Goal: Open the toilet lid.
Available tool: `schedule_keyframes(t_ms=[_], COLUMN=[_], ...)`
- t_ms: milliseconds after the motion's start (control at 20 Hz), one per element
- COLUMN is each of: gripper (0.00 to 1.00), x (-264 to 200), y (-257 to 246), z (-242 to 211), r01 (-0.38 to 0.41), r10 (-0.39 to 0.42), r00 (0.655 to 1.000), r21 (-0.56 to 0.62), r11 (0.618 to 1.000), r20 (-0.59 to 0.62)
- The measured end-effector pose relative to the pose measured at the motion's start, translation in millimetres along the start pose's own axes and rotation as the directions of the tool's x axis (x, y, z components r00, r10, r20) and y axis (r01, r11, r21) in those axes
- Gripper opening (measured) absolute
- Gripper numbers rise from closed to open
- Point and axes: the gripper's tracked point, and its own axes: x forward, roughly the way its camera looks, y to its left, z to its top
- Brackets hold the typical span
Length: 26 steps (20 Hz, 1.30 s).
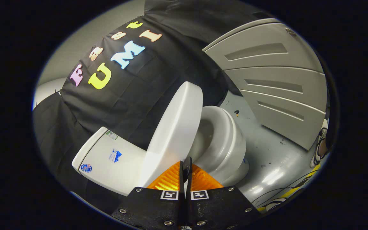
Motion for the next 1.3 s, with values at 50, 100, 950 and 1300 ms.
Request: schedule_keyframes(t_ms=[50,100,950,1300], gripper=[0.00,0.00,0.00,0.00], x=[-2.1,-3.6,-23.9,-29.5], y=[4.2,9.0,63.4,98.2], z=[2.9,5.6,23.8,28.7], r01=[0.005,0.009,0.131,0.166], r10=[-0.005,-0.009,-0.121,-0.141], r00=[1.000,1.000,0.991,0.986], r21=[-0.027,-0.056,-0.275,-0.407], r11=[1.000,0.998,0.952,0.898], r20=[0.002,0.005,0.054,0.090])
